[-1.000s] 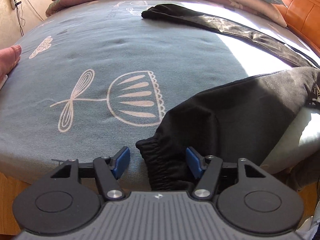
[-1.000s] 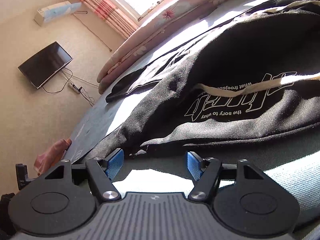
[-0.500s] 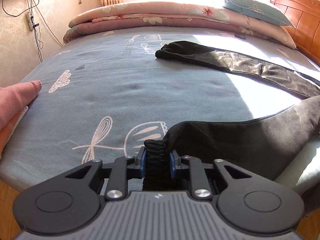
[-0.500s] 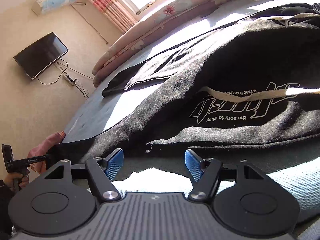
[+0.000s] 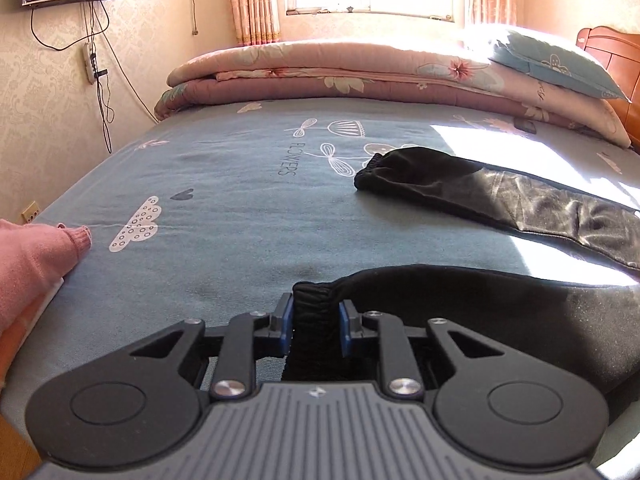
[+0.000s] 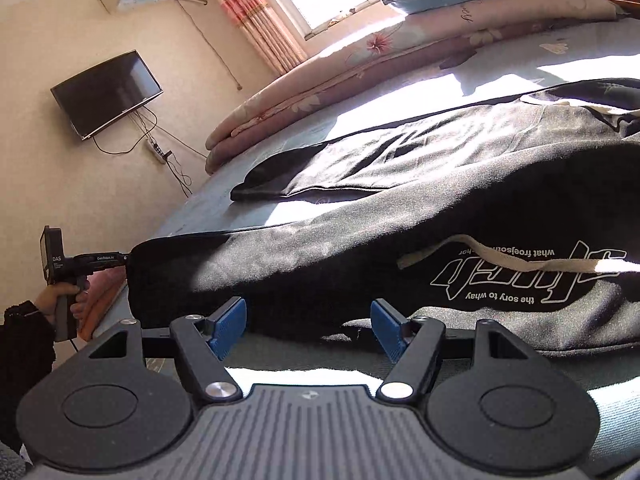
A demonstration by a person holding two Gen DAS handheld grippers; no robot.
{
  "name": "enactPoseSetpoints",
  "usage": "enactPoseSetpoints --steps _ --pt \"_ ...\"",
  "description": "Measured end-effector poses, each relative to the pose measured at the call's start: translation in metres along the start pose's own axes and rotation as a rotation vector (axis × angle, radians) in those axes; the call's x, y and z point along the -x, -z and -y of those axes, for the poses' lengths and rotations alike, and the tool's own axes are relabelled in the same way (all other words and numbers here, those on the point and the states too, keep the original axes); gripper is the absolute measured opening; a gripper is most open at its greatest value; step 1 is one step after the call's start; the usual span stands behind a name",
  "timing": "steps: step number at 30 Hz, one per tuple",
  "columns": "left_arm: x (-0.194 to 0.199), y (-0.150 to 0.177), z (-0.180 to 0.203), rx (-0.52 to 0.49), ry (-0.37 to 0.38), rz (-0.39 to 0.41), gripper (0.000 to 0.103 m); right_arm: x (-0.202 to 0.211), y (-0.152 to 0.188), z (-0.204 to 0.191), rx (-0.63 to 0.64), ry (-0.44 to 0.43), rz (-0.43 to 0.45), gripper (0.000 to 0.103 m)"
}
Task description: Fold clothes
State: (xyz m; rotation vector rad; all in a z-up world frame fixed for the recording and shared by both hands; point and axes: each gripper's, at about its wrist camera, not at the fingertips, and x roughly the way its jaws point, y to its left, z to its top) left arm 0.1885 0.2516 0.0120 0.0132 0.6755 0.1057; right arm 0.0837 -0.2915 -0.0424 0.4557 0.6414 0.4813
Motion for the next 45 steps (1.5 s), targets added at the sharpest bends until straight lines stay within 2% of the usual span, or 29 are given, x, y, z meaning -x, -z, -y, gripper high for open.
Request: enactPoseSetpoints --steps 3,9,12,14,15,16,17,19,21,25,28,32,34,37,39,41,44,45 --pt "-0.015 -0.007 0.001 0.011 -0.012 0.004 0.021 -0.002 0.001 -0.001 -0.004 0.008 -0.008 0.073" --pt "-0.047 -0.009 -0.001 0.047 -0.071 -0.047 0.038 -0.012 0.006 -0.003 -0.014 0.016 -0.039 0.073" --pt "-0.047 -0.005 -0.005 0.069 -0.082 -0.052 0.048 -0.014 0.008 -0.007 0.003 0.013 -0.050 0.073" --pt "-0.043 -0.004 -0.012 0.104 -0.081 -0.044 0.060 -0.016 0.010 -0.009 0.006 0.012 -0.060 0.073" --pt "-0.041 -0.004 -0.016 0.121 -0.080 -0.040 0.063 -0.016 0.010 -0.009 0.002 0.010 -0.061 0.073" --pt "-0.039 -0.003 -0.023 0.170 -0.070 -0.034 0.070 -0.017 0.011 -0.009 -0.001 0.008 -0.063 0.073" --pt "-0.035 -0.003 -0.032 0.240 -0.053 -0.024 0.072 -0.018 0.011 -0.008 -0.004 0.006 -0.064 0.073" --pt "-0.029 -0.001 -0.048 0.367 -0.038 0.007 0.071 -0.019 0.012 -0.008 -0.009 -0.002 -0.065 0.073" --pt "-0.024 0.000 -0.061 0.449 -0.060 0.016 0.071 -0.020 0.013 -0.009 -0.009 -0.004 -0.068 0.073" --pt "-0.025 0.010 -0.070 0.500 -0.050 -0.098 0.071 -0.019 0.014 -0.011 0.001 -0.006 -0.064 0.073" --pt "-0.023 0.036 -0.068 0.577 0.013 -0.186 0.070 -0.019 0.015 -0.008 -0.013 -0.002 -0.061 0.073" --pt "-0.028 0.070 -0.066 0.693 0.101 -0.241 0.068 -0.021 0.015 -0.007 -0.024 0.005 -0.066 0.073" --pt "-0.030 0.075 -0.060 0.686 0.095 -0.219 0.068 -0.022 0.016 -0.009 -0.019 0.007 -0.067 0.073" --pt "-0.032 0.068 -0.045 0.606 0.065 -0.209 0.068 -0.019 0.016 -0.013 -0.003 0.007 -0.065 0.073" --pt "-0.034 0.063 -0.035 0.557 0.050 -0.199 0.059 -0.018 0.016 -0.013 -0.008 0.026 -0.062 0.073" --pt "-0.034 0.060 -0.029 0.539 0.034 -0.198 0.036 -0.015 0.016 -0.011 -0.021 0.068 -0.062 0.073" --pt "-0.035 0.060 -0.027 0.536 0.005 -0.204 0.023 -0.009 0.014 -0.003 -0.065 0.164 -0.064 0.073" --pt "-0.035 0.061 -0.027 0.529 -0.004 -0.205 0.022 -0.006 0.014 0.000 -0.077 0.200 -0.064 0.073"
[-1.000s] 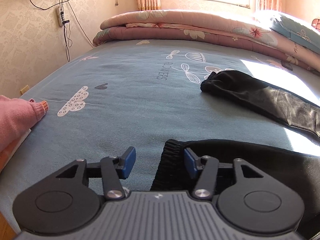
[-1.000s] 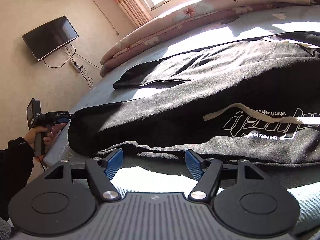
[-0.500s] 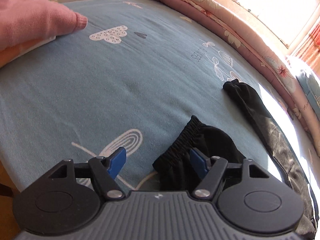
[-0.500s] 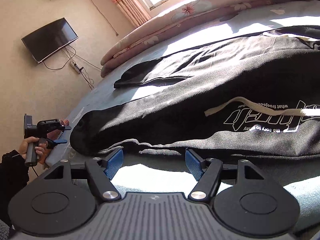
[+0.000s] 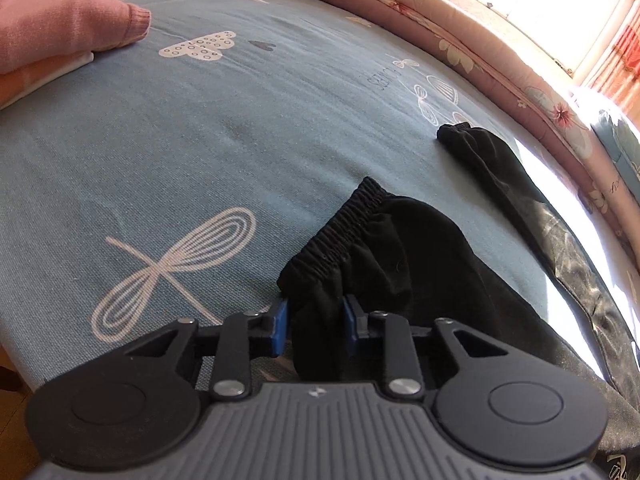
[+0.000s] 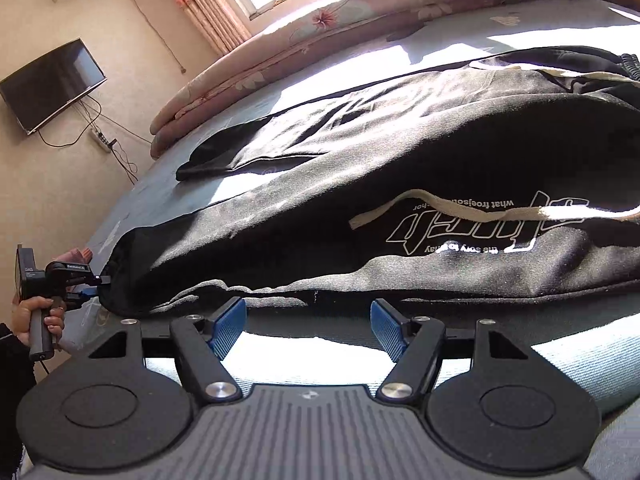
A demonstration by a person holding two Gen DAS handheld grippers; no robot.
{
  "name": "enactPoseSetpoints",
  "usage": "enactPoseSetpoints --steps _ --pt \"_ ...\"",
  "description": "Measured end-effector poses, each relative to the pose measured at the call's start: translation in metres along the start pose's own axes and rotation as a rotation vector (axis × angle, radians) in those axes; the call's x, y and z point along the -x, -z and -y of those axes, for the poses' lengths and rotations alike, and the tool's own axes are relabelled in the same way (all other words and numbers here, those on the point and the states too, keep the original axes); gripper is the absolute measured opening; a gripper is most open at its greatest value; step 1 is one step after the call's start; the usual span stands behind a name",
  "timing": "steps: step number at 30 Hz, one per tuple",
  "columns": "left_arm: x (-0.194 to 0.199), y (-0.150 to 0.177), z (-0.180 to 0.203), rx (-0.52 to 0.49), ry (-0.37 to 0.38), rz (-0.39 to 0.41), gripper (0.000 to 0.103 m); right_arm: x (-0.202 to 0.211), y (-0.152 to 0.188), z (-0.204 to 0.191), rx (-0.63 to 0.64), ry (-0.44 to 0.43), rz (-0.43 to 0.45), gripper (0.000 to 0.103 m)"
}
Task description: Fold clothes
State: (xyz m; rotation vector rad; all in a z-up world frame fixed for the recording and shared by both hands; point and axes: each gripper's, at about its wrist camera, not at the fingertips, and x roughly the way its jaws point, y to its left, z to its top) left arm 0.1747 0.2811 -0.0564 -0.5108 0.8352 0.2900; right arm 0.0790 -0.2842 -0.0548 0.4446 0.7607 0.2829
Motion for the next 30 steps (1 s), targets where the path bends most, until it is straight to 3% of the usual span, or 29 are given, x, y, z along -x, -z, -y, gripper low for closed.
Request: enactPoseSetpoints --steps 2,5,8,10,13,15,20,23,24,26,30 --pt "0.000 0.000 0.001 -0.012 -0.011 0.002 0.022 0.007 -0.001 0.009 -0.023 0.070 0.006 0.073" --pt "0.001 0.000 0.006 -0.030 -0.042 -0.001 0.020 0.020 -0.002 0.013 0.042 0.183 0.012 0.072" --pt "0.009 -0.002 0.010 -0.042 -0.071 0.018 0.019 0.027 -0.004 0.002 0.291 0.347 -0.005 0.070" --pt "0.018 -0.003 0.011 -0.051 -0.067 0.060 0.019 0.026 -0.004 -0.005 0.477 0.412 -0.037 0.060" --pt "0.023 -0.007 0.009 -0.046 -0.066 0.077 0.019 0.014 -0.003 -0.014 0.699 0.419 -0.107 0.044" --pt "0.018 -0.009 0.007 -0.044 -0.086 0.053 0.019 0.000 0.002 -0.021 0.827 0.409 -0.150 0.039" --pt "0.009 -0.008 0.003 -0.027 -0.089 0.019 0.019 -0.037 0.030 -0.044 1.200 0.453 -0.242 0.037" --pt "0.006 -0.009 0.002 -0.036 -0.081 0.004 0.019 -0.046 0.045 -0.049 1.392 0.496 -0.227 0.035" --pt "0.005 -0.009 0.001 -0.042 -0.077 -0.001 0.019 -0.048 0.046 -0.050 1.422 0.499 -0.223 0.032" --pt "0.006 -0.009 0.000 -0.039 -0.071 -0.001 0.019 -0.051 0.046 -0.050 1.428 0.504 -0.242 0.007" --pt "0.014 -0.013 -0.005 -0.010 -0.068 0.015 0.019 -0.040 0.036 -0.052 1.396 0.478 -0.238 0.006"
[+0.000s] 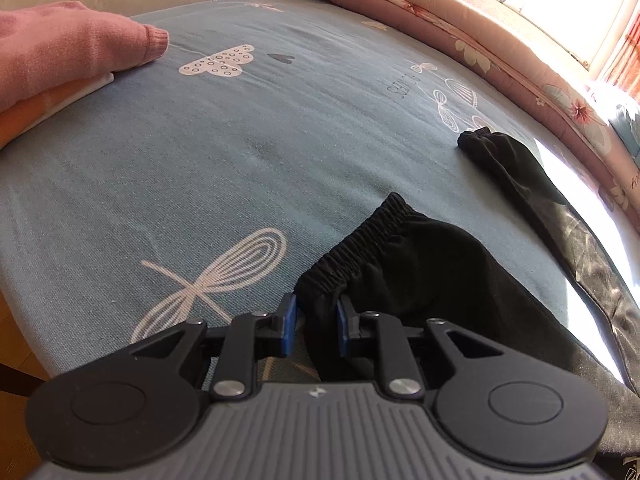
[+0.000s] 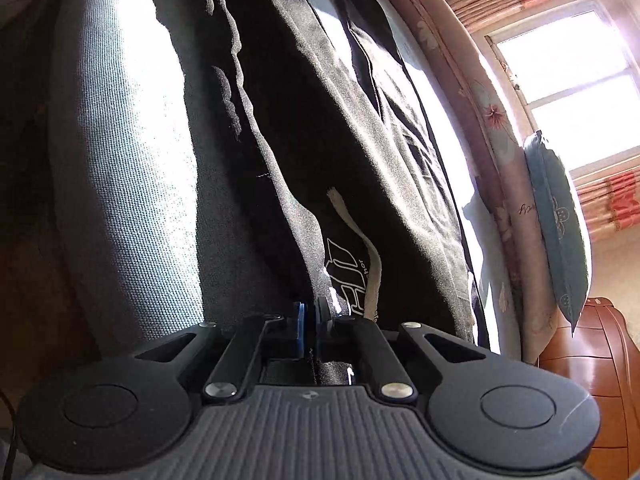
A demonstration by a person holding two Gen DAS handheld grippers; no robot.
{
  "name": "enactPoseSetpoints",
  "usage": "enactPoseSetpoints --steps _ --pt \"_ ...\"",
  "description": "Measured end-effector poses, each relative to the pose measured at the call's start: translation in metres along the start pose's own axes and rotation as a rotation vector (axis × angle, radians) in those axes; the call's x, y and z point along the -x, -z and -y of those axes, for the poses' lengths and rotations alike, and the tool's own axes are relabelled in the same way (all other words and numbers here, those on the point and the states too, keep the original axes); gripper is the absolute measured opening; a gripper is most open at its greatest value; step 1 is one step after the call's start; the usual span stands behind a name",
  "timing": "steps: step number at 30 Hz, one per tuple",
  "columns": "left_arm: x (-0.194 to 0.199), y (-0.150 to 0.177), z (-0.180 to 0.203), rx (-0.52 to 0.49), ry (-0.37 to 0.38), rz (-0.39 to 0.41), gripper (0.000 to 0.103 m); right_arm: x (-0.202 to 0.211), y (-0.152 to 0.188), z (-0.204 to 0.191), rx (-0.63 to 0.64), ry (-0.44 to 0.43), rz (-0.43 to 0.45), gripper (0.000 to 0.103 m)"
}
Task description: Fold clothes
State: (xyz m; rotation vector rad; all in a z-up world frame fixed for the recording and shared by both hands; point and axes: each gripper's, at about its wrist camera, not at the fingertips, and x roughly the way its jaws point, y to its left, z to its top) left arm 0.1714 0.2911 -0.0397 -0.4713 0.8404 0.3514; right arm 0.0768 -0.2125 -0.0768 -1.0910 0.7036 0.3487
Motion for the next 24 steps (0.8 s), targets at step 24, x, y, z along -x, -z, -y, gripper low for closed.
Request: enactPoseSetpoints --steps 24 --pt "0.018 0.009 -0.010 0.047 0.149 -0.016 0.052 0.062 0.006 0.010 -0.039 -0.261 0.061 0.015"
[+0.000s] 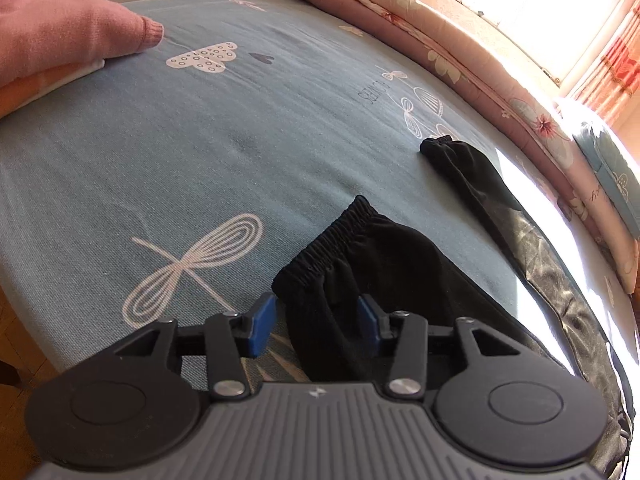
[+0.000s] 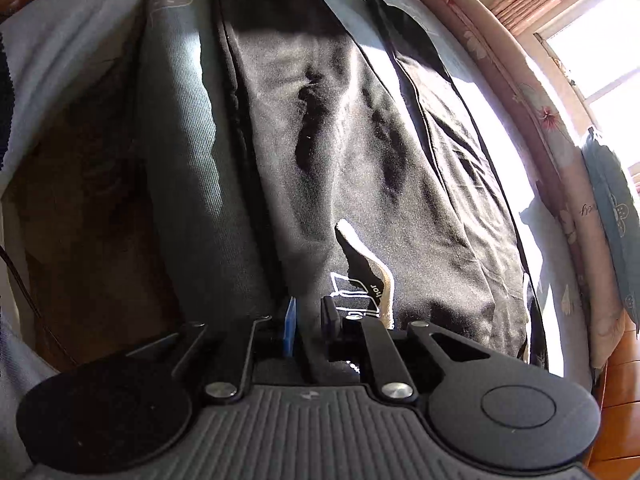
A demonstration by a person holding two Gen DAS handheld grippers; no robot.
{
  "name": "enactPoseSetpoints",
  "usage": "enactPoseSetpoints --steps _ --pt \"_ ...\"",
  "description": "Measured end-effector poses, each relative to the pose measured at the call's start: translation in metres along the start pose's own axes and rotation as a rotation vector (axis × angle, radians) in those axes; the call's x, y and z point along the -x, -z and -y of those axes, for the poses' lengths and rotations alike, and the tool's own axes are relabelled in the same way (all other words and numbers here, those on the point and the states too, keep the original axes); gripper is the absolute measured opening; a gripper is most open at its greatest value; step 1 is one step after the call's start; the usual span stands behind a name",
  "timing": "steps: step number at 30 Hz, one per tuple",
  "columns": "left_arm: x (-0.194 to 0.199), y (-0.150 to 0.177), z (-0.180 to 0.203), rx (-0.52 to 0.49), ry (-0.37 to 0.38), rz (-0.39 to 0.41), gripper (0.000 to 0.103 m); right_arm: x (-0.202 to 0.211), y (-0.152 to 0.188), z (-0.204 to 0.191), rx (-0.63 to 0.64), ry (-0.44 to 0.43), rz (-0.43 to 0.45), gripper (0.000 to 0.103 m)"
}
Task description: Fold clothes
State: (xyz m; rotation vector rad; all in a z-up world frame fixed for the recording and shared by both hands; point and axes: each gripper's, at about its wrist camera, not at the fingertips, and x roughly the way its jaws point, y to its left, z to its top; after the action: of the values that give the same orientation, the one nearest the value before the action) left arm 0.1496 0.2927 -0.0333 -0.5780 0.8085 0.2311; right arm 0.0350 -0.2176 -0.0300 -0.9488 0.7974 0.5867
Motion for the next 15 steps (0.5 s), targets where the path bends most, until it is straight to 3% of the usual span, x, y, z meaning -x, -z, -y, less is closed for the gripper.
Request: enactPoseSetpoints --steps 6,9,11,15 --pt "-0.023 0.007 -0.011 0.088 0.033 -0.044 0.057 0.008 -0.005 -0.001 -0.042 0.015 0.036 0.018" --pt "-0.026 0.008 -0.010 0.094 0.027 -0.003 0.052 0.008 -0.006 -0.002 -0.051 0.021 0.042 0.018" --pt "-0.024 0.009 -0.007 0.085 0.006 0.014 0.008 0.007 -0.008 -0.002 -0.056 0.028 0.044 0.018" --pt "-0.007 0.010 -0.002 0.068 -0.008 0.038 0.007 0.009 -0.010 0.000 -0.063 0.051 0.049 0.018"
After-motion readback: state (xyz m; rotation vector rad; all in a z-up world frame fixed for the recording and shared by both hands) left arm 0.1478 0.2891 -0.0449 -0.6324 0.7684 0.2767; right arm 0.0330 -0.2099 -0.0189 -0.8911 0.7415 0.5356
